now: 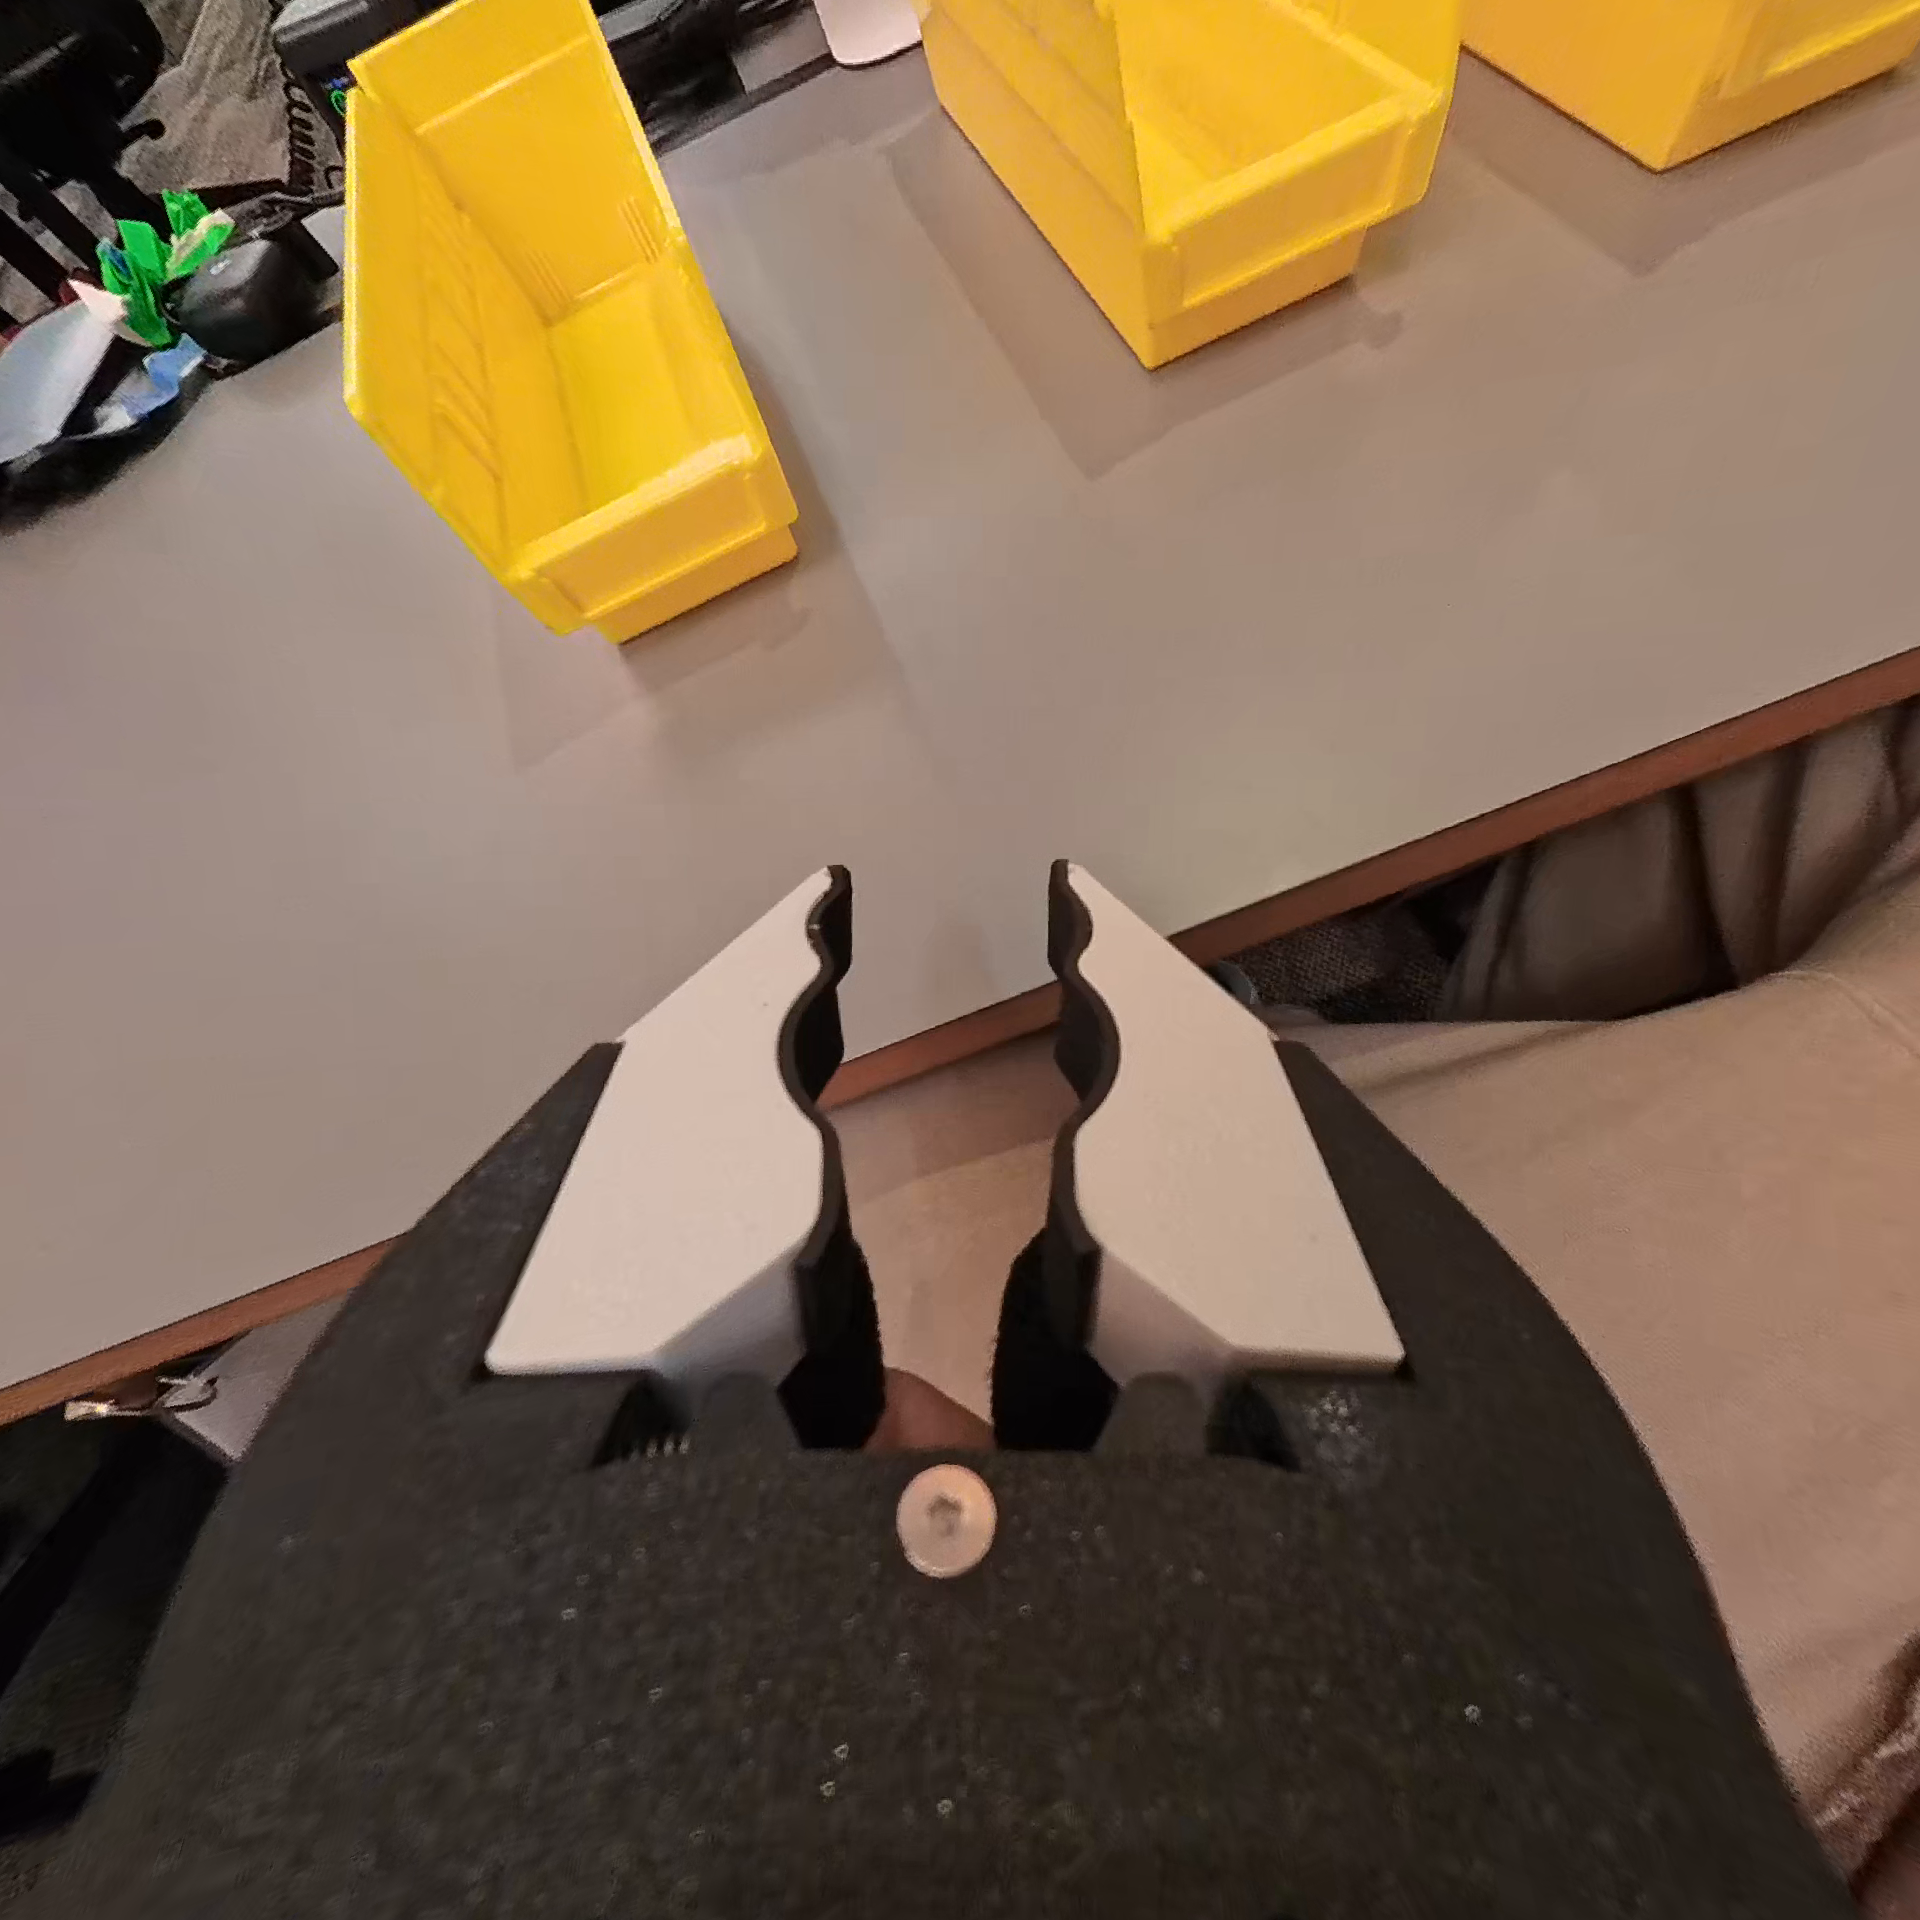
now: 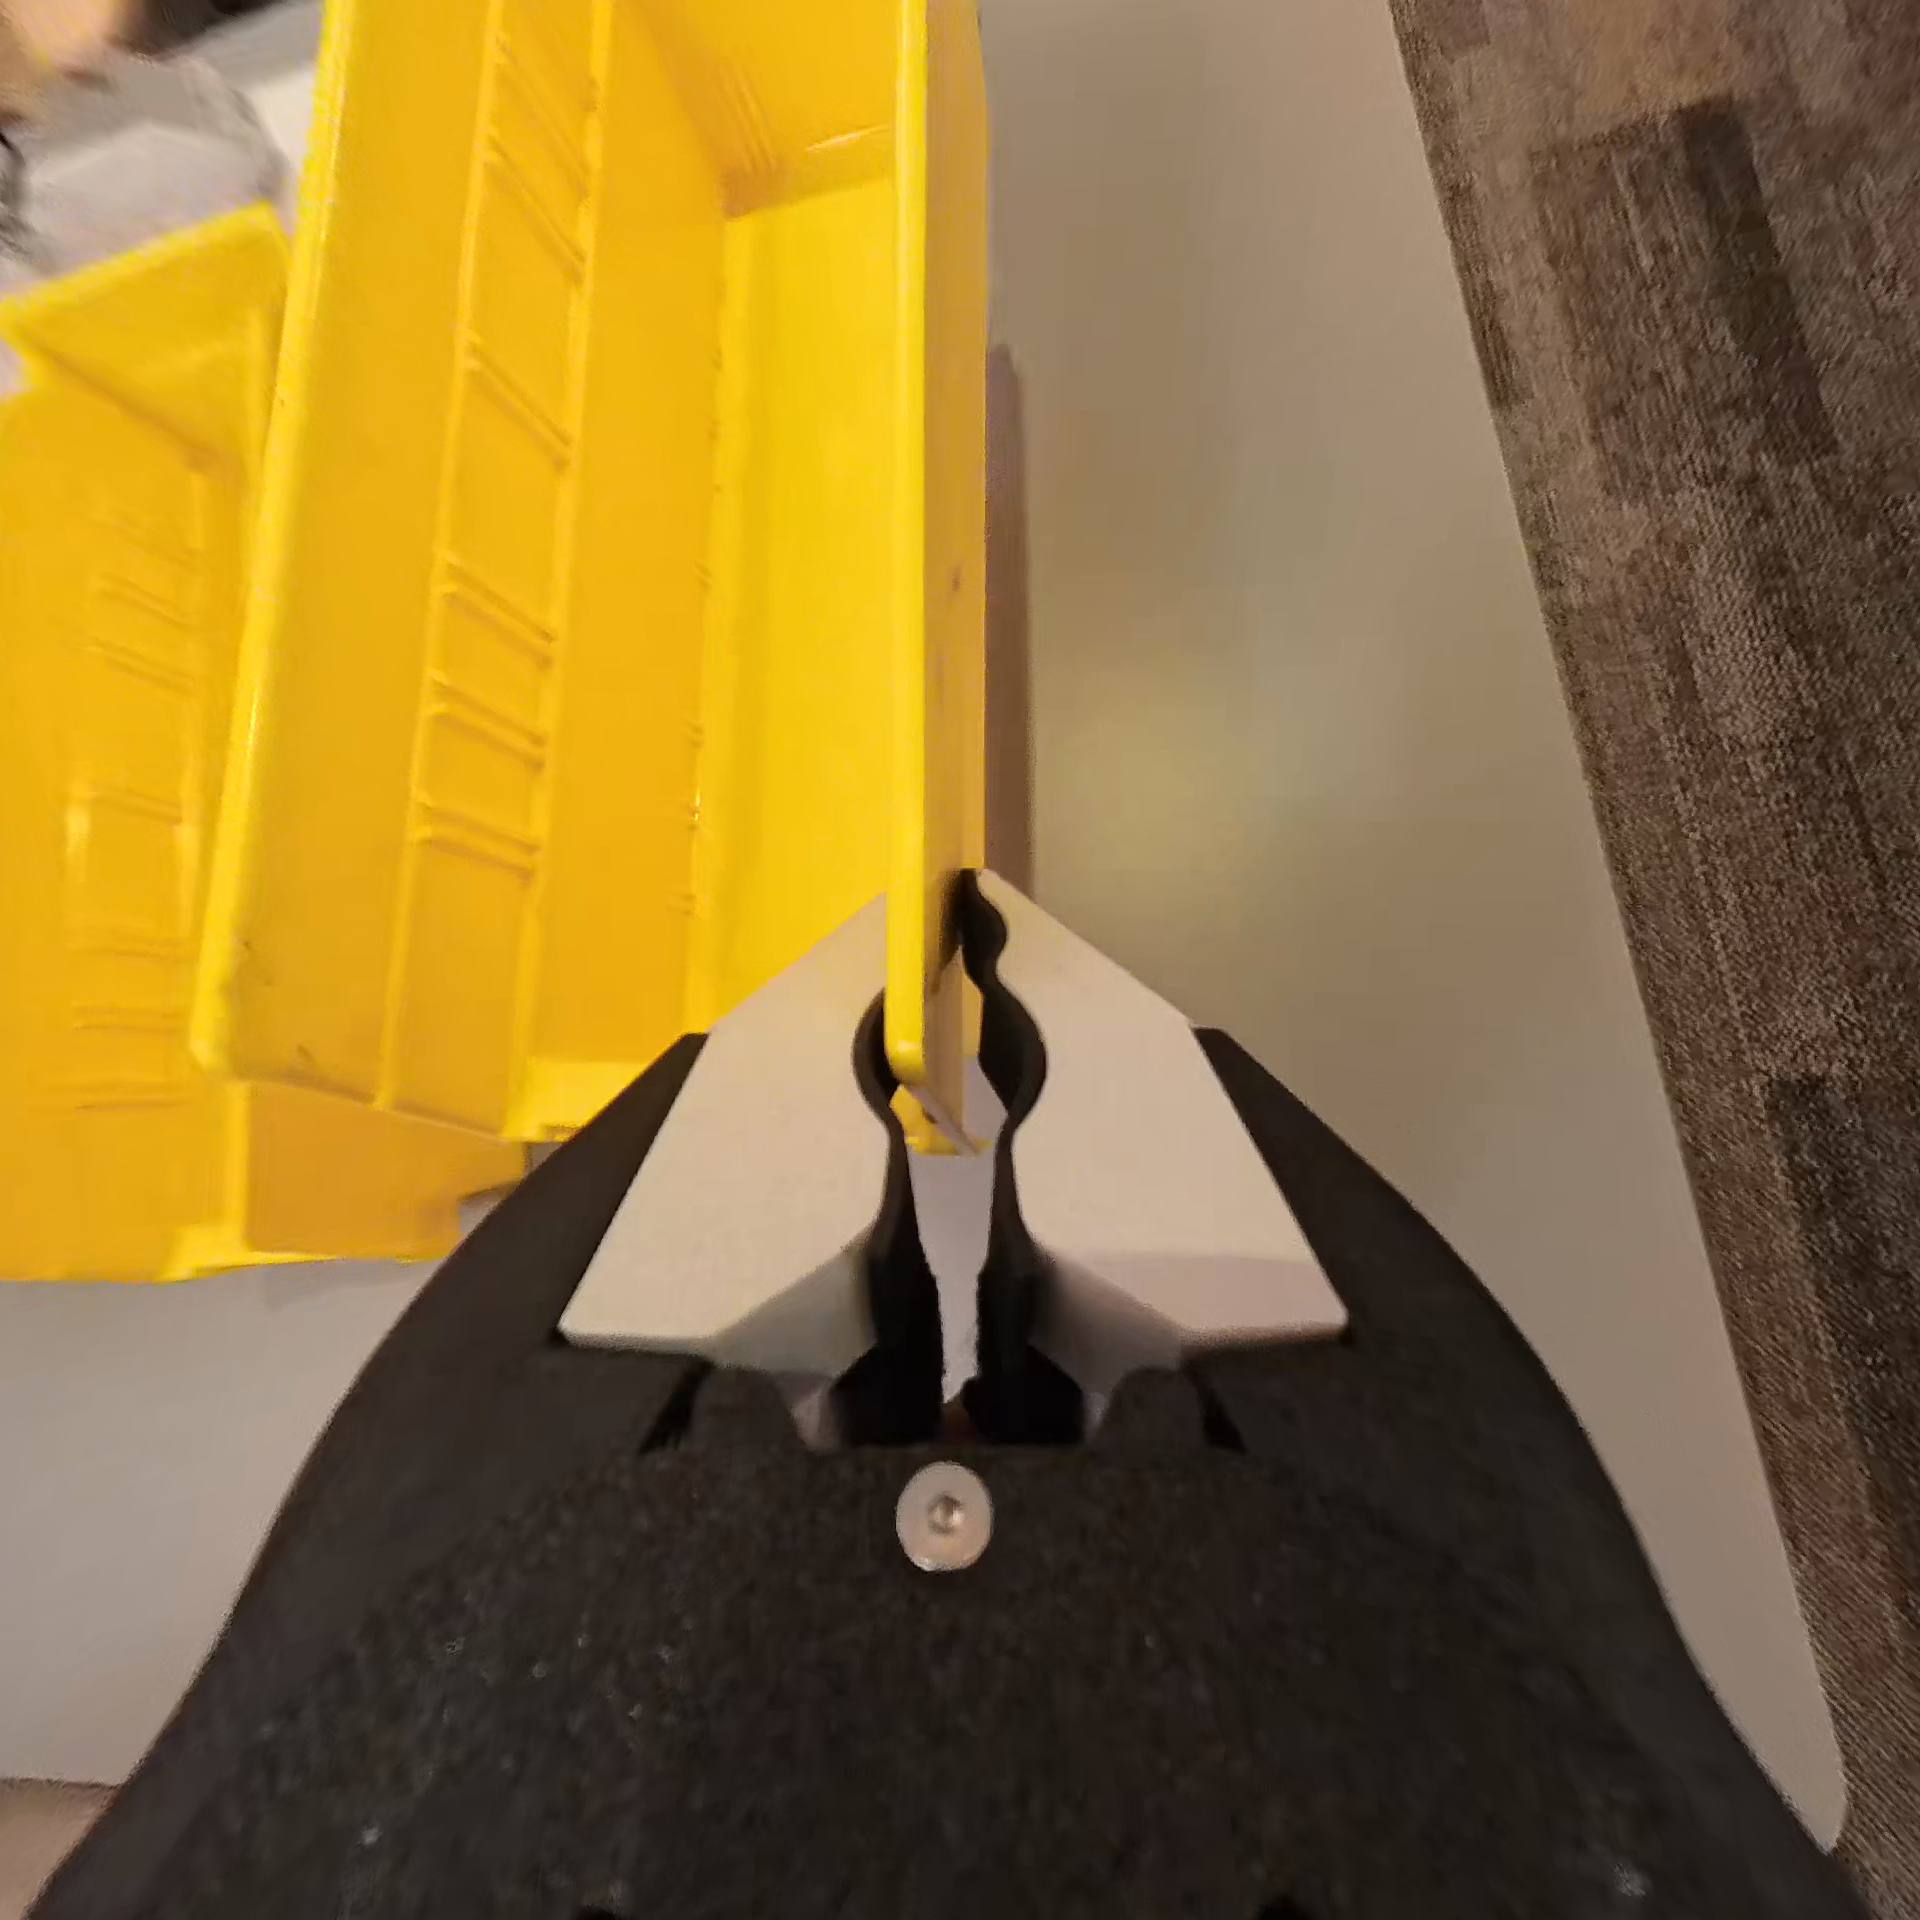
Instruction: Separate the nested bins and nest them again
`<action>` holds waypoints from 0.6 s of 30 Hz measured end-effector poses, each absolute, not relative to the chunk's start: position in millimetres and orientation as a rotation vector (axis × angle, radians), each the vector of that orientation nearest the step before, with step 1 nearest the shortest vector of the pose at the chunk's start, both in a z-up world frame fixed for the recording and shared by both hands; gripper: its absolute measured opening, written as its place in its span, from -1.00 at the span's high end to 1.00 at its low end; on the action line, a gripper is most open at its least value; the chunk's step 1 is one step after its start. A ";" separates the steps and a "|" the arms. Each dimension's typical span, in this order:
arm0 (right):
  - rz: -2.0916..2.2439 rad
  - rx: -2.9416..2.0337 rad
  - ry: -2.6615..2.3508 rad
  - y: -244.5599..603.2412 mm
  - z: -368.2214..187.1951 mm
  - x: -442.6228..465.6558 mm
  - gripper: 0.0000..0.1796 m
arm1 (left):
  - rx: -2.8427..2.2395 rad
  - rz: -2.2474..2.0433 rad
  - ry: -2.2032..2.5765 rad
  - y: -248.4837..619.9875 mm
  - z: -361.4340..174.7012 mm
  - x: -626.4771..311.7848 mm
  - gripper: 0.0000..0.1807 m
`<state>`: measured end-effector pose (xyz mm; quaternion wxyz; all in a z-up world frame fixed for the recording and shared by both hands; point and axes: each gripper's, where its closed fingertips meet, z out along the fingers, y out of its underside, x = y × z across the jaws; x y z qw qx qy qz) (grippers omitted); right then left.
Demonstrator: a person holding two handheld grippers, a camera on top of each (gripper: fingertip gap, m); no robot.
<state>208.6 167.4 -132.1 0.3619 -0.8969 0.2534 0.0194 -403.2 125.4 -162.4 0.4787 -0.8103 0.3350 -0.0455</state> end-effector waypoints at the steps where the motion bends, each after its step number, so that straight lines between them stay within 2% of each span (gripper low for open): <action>1: 0.058 -2.287 0.643 170.3 -121.8 205.0 0.98 | -1.980 -0.113 0.815 125.8 -162.2 -403.0 0.61; 6: 0.088 -2.181 0.574 195.1 -60.0 171.5 0.98 | -1.979 -0.116 0.812 126.8 -161.6 -401.8 0.61; 11: 0.138 -2.101 0.490 233.2 -0.7 94.5 0.98 | -1.977 -0.120 0.817 125.3 -161.4 -400.6 0.61; 14: 0.227 -2.122 0.497 251.5 6.1 28.8 0.98 | -1.980 -0.136 0.805 124.8 -160.9 -401.7 0.61; 18: 0.304 -2.202 0.507 269.0 -11.3 -53.4 0.98 | -1.985 -0.170 0.800 123.4 -161.2 -401.1 0.61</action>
